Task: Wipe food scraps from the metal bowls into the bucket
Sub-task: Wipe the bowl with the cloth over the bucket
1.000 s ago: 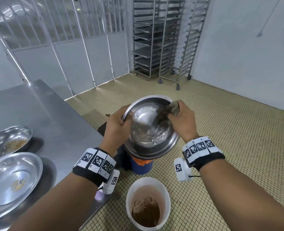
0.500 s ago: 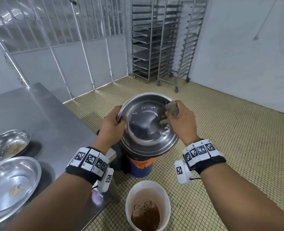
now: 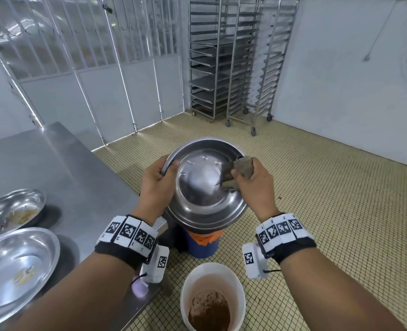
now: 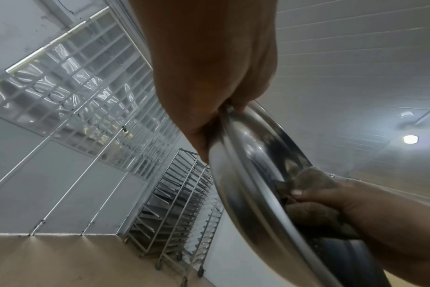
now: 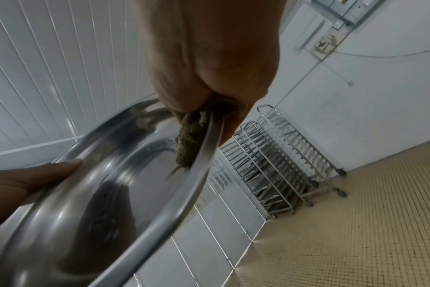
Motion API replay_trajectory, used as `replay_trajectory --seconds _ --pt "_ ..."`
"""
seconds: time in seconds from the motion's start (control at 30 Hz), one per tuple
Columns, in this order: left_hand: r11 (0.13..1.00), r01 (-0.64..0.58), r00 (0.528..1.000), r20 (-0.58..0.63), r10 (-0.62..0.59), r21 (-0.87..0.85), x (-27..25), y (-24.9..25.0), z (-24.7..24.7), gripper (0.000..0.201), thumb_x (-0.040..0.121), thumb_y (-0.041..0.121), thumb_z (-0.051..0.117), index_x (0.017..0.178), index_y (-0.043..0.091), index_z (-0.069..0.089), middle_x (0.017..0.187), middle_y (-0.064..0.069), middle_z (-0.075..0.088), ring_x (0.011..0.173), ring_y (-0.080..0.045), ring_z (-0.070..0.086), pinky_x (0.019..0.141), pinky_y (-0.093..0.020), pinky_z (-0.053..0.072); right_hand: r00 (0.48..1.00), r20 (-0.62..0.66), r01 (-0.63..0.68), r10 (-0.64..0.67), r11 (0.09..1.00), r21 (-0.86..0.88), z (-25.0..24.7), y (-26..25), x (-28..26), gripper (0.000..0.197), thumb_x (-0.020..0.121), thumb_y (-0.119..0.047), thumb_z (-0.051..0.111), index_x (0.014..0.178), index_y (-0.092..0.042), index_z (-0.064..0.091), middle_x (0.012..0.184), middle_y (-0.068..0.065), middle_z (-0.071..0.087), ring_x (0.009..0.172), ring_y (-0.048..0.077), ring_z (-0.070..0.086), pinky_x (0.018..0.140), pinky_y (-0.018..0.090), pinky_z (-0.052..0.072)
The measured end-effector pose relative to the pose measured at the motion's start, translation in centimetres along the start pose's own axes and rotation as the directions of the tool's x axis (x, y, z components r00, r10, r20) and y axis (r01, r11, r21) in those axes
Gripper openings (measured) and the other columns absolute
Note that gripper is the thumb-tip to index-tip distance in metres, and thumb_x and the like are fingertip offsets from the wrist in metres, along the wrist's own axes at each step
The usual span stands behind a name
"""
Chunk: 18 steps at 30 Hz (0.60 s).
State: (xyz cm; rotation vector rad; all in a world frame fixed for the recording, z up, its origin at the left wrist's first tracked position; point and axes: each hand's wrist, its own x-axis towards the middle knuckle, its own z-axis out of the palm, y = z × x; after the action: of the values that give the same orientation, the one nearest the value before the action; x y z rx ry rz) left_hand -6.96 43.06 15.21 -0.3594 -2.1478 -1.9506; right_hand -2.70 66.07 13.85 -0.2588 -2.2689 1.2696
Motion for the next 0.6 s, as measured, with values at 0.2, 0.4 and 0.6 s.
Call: replay_trajectory --seconds 0.2,0.4,0.6 --pt "0.986 -0.029 0.993 0.117 0.01 0.162 0.0 -0.1 0.2 0.019 0.106 0.026 0.057 0.11 0.032 0.075 0.066 0.012 0.068 0.06 -0.012 0.063 0.056 -0.026 0.047 0.997 0.062 0.063 -0.053 0.982 -0.177 -0.4 -1.0 1.6 0.022 0.09 -0.024 0.072 0.108 -0.032 0.061 0.088 -0.01 0.068 0.076 0.005 0.062 0.064 0.02 0.05" --pt "0.999 -0.039 0.997 -0.063 0.04 0.023 0.4 0.9 0.4 0.023 0.105 0.021 0.058 0.09 0.028 0.073 0.065 0.01 0.063 0.058 -0.011 0.057 0.054 -0.025 0.048 1.0 0.01 0.01 -0.009 0.994 -0.111 -0.5 -1.1 2.1 0.032 0.09 -0.025 0.075 0.118 -0.024 0.059 0.096 -0.01 0.066 0.081 0.0 0.06 0.07 0.016 0.048" --pt "0.989 -0.059 0.997 0.06 0.051 0.138 -0.1 -0.2 0.6 0.02 0.105 0.021 0.057 0.114 0.025 0.075 0.074 0.019 0.072 0.068 -0.002 0.068 0.06 -0.018 0.051 0.996 0.06 -0.052 0.06 0.991 -0.122 -0.2 0.2 1.5 0.025 0.09 -0.017 0.073 0.109 -0.027 0.06 0.093 -0.013 0.066 0.085 0.007 0.065 0.078 0.029 0.057"
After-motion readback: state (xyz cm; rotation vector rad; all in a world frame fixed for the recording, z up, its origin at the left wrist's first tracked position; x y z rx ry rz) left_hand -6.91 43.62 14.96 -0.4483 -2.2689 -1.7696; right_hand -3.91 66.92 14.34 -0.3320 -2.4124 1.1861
